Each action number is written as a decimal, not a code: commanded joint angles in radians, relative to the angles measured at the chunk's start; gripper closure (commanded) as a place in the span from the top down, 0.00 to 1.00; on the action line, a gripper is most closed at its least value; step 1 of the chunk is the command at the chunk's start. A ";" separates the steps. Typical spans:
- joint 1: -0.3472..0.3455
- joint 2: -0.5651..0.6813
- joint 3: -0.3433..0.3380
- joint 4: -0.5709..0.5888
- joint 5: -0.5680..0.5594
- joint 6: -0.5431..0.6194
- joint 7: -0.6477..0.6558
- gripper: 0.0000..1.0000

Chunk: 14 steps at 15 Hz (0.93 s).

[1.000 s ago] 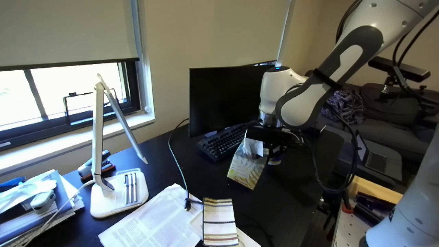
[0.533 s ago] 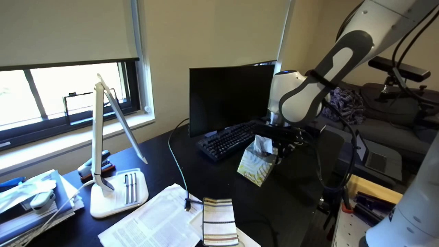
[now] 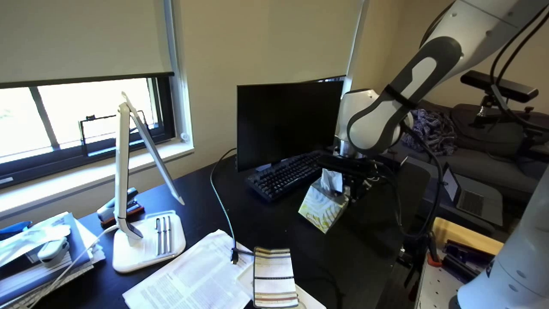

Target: Move the tissue box to the right

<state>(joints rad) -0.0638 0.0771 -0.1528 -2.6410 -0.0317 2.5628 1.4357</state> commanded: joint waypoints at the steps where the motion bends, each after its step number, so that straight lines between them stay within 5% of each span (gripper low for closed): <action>1: -0.006 0.017 0.009 0.026 0.034 -0.037 0.002 0.38; 10: 0.006 0.034 0.016 0.039 -0.001 0.005 0.011 0.95; 14: 0.008 0.095 0.012 0.067 0.001 0.096 0.001 1.00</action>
<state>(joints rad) -0.0580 0.1097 -0.1430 -2.6035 -0.0317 2.5886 1.4357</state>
